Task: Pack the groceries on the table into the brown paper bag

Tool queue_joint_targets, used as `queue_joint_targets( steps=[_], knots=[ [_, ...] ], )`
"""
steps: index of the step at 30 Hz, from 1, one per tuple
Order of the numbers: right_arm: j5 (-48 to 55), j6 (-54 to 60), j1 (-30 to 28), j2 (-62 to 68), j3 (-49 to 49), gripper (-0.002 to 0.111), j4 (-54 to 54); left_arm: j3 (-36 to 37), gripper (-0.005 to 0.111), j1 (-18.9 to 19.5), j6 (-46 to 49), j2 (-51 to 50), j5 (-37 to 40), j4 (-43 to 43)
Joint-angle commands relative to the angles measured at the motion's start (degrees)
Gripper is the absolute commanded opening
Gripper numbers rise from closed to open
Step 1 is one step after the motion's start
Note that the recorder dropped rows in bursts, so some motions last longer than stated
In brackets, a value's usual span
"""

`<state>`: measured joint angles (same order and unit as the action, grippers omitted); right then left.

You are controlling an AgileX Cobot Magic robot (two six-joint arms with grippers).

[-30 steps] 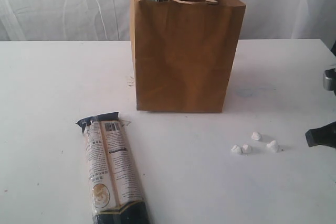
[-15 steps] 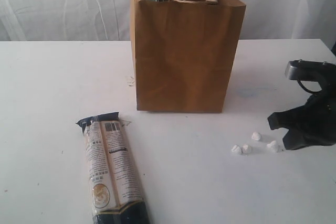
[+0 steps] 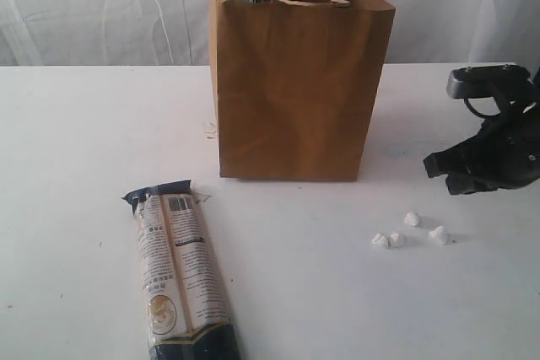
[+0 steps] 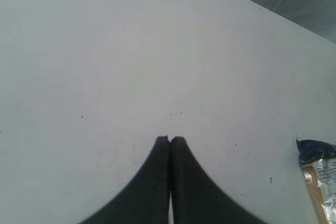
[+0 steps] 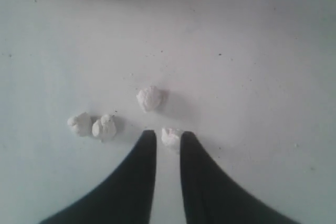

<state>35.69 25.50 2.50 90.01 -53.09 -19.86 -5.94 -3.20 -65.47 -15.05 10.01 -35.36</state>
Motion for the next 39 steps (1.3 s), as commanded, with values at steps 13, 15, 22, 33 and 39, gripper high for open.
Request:
queue_joint_targets(
  steps=[13,15,22,33,39],
  knots=[
    [14.74,3.18,-0.26,8.23,-11.01,0.037,-4.02,0.22,0.0,0.26,-0.12,0.32,0.19,0.18],
    [19.72,2.53,-0.26,7.44,-13.04,0.034,-3.87,0.22,0.0,0.26,-0.12,0.32,0.19,0.18],
    [11.61,2.54,-0.26,8.17,-10.87,0.033,-1.42,0.22,0.0,0.26,-0.12,0.32,0.19,0.18],
    [7.93,3.65,-0.26,13.91,-7.67,0.033,-2.19,0.22,0.0,0.26,-0.12,0.32,0.19,0.18],
    [5.5,4.28,-0.26,17.94,-6.73,0.033,-1.48,0.22,0.0,0.26,-0.12,0.32,0.19,0.18]
  ],
)
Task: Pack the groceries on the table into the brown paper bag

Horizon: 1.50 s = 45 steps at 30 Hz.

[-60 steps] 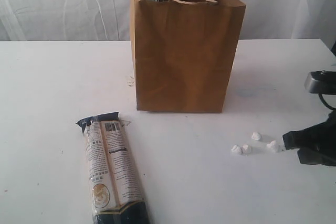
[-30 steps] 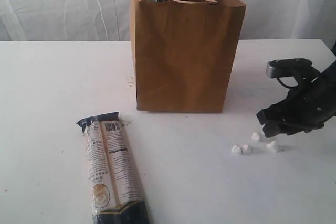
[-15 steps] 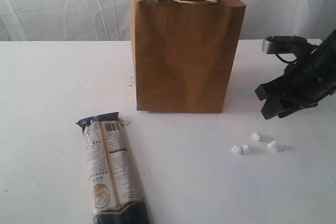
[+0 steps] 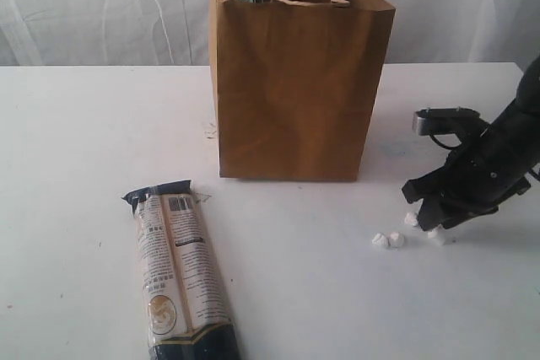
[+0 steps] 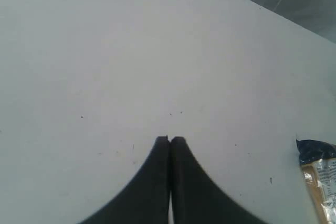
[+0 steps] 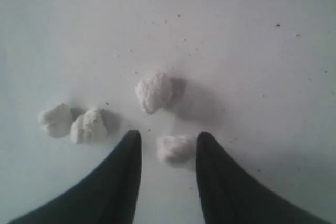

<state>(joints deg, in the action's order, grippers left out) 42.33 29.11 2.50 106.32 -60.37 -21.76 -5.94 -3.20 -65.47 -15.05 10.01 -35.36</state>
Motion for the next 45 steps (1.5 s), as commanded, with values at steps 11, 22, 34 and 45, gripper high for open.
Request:
queue_joint_targets(
  steps=[11,22,34,45],
  knots=[
    [0.14,0.58,-0.26,1.73,0.55,0.028,0.86,0.22,0.0,0.26,-0.12,0.32,0.19,0.18],
    [6.93,0.2,-0.26,-0.9,-1.31,0.0,-3.73,0.22,0.0,0.26,-0.12,0.32,0.19,0.18],
    [24.21,5.83,-0.26,-24.52,-2.46,0.0,-20.26,0.22,0.0,0.26,-0.12,0.32,0.19,0.18],
    [26.73,15.12,-0.26,-40.25,-8.97,0.0,-44.16,0.22,0.0,0.26,-0.12,0.32,0.19,0.18]
  ],
)
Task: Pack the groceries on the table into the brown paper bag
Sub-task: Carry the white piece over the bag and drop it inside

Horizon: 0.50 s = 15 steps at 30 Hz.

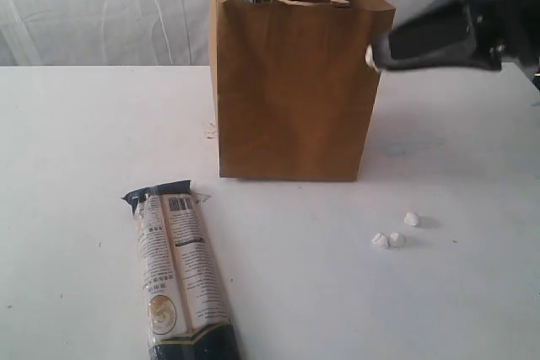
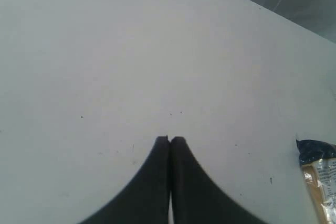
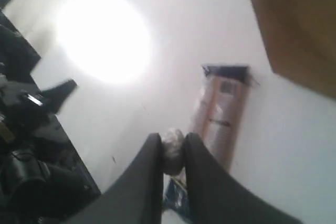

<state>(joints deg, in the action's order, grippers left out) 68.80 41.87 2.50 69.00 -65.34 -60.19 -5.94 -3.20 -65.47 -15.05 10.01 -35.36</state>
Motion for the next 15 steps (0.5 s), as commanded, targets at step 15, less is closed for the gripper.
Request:
queue_joint_targets(
  steps=[15],
  knots=[
    [-11.52,2.56,-0.26,14.96,-19.52,0.0,-1.23,0.22,0.0,0.26,-0.12,0.32,0.19,0.18]
  ],
)
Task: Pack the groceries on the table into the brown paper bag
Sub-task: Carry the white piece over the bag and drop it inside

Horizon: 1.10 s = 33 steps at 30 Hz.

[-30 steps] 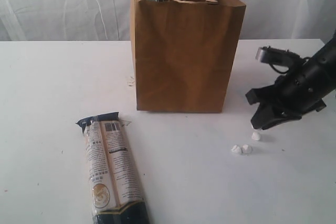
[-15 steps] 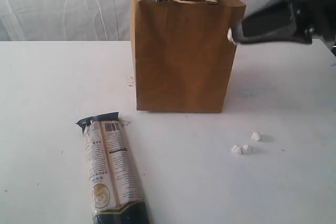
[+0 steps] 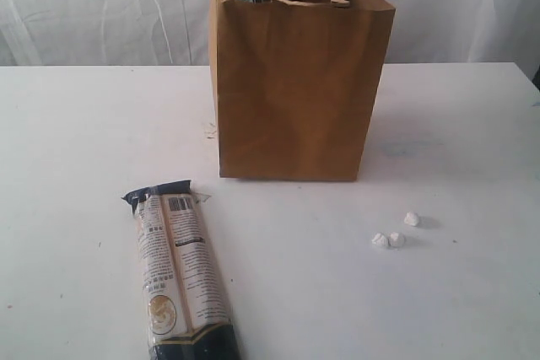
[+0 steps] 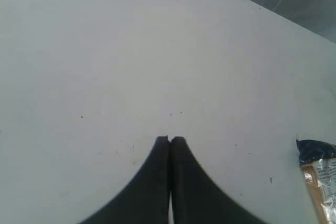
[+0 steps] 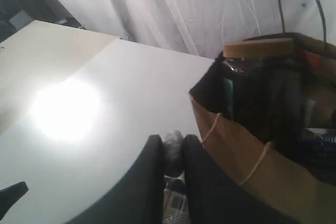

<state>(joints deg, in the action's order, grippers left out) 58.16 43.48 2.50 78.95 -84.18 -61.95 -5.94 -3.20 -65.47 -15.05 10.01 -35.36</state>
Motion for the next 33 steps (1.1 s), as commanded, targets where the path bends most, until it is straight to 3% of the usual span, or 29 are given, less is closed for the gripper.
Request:
queue_joint_targets(
  steps=[1,6,10,17,25,27,33],
  knots=[
    [-1.46,1.69,-0.26,6.23,-0.69,0.0,0.52,0.22,0.0,0.26,-0.12,0.32,0.19,0.18],
    [-5.04,1.76,-0.26,11.08,-0.69,0.0,0.15,0.22,0.0,0.26,-0.12,0.32,0.19,0.18],
    [-1.74,2.45,-0.16,13.4,-0.69,0.0,-1.02,0.22,0.0,0.26,-0.12,0.32,0.19,0.18],
    [-2.12,14.5,0.9,16.67,-0.69,0.0,-10.65,0.22,0.0,0.26,-0.12,0.32,0.19,0.18],
    [-10.95,19.49,1.02,19.56,-0.69,0.001,-10.65,0.22,0.0,0.26,-0.12,0.32,0.19,0.18],
    [-11.18,19.49,1.02,20.17,-0.69,0.005,-10.75,0.22,0.0,0.26,-0.12,0.32,0.19,0.18],
    [-11.18,19.38,1.02,21.73,-0.69,0.032,-11.09,0.22,0.0,0.26,-0.12,0.32,0.19,0.18]
  ],
)
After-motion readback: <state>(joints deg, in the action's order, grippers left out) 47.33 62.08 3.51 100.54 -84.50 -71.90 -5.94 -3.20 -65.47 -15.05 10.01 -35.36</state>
